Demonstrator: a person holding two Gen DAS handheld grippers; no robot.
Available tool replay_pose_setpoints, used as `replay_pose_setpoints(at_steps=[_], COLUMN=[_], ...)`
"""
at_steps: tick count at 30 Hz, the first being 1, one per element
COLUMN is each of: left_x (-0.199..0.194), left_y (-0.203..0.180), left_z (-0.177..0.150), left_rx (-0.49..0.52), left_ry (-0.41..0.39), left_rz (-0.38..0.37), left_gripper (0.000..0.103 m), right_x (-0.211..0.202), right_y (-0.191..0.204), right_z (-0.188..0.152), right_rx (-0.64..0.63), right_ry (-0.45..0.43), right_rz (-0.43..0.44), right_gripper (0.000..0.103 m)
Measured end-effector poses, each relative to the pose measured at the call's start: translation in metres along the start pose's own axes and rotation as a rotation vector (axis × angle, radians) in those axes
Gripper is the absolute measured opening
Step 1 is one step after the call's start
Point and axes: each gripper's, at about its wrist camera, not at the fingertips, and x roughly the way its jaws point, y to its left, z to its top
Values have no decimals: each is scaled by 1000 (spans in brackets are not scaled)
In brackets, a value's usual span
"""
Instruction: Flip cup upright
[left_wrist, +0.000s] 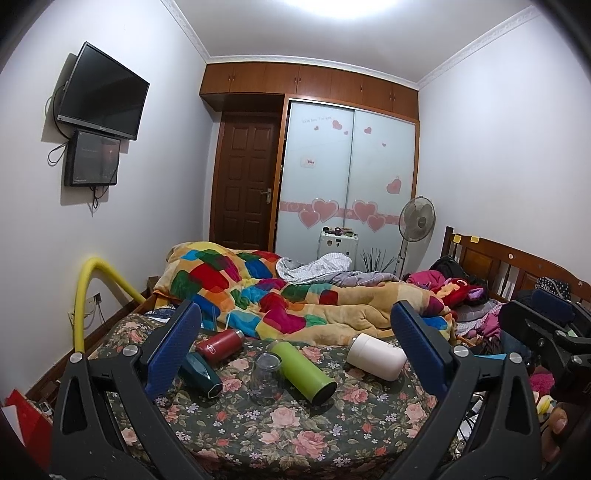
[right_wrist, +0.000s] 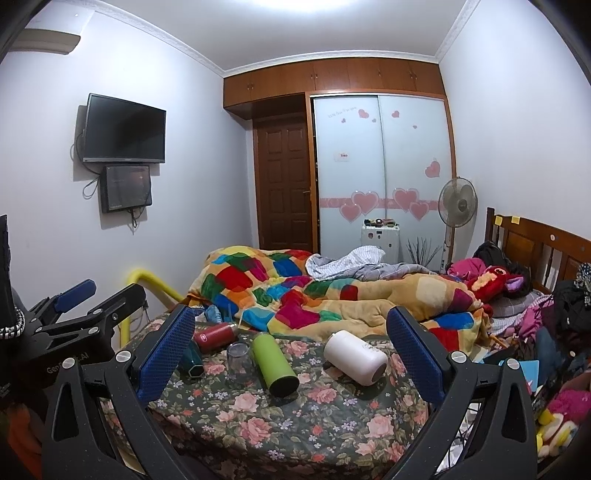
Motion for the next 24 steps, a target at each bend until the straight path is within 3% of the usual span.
replay_pose_setpoints(at_steps=[24], left_x=[15], left_y=[11], left_z=[-1], left_rx=[-15], left_ry=[29], left_rz=[13], left_gripper=[103], right_x=[15], right_y=[2], right_z=[0], right_rx=[-6], right_ry=[43], right_rz=[-1], right_gripper=[103])
